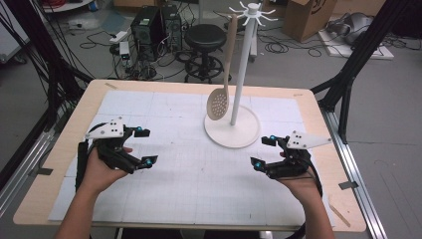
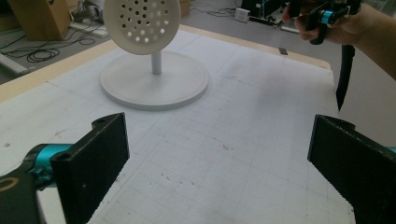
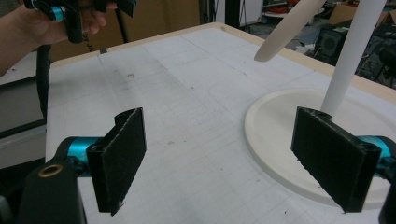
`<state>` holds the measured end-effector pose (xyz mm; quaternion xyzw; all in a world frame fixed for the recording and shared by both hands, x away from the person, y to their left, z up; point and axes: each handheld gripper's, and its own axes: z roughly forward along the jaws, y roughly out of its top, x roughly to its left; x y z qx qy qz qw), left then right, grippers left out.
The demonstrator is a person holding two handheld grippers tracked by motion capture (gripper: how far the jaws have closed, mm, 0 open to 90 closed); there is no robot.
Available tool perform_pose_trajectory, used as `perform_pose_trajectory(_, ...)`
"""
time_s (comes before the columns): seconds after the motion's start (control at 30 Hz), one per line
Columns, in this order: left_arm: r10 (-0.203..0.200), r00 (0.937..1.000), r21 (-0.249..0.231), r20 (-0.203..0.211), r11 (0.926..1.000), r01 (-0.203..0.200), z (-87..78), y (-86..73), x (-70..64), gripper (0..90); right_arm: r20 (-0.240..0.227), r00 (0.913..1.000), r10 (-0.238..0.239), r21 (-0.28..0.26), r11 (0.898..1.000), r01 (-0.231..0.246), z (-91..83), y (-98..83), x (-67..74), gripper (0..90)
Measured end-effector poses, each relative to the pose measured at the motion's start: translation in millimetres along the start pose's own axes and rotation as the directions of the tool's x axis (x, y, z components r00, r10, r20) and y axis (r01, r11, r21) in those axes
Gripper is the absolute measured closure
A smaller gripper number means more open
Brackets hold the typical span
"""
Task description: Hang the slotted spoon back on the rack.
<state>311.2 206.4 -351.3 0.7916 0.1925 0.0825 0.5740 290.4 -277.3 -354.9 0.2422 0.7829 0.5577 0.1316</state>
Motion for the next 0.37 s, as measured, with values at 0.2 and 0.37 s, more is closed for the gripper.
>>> perform_pose_trajectory(0.2,0.000,1.0000,0.006,0.002,1.0000,0.000,2.0,-0.6,-0.2,6.0,0.001,1.0000,0.001,-0.001,1.000,-0.001,0.2,-0.3,-1.3,17.5)
perform_pose_trajectory(0.37,0.002,1.0000,0.007,-0.002,1.0000,-0.002,2.4,-0.5,-0.4,6.0,-0.002,1.0000,0.003,0.001,1.000,-0.003,-0.2,-1.1,-1.5,17.5)
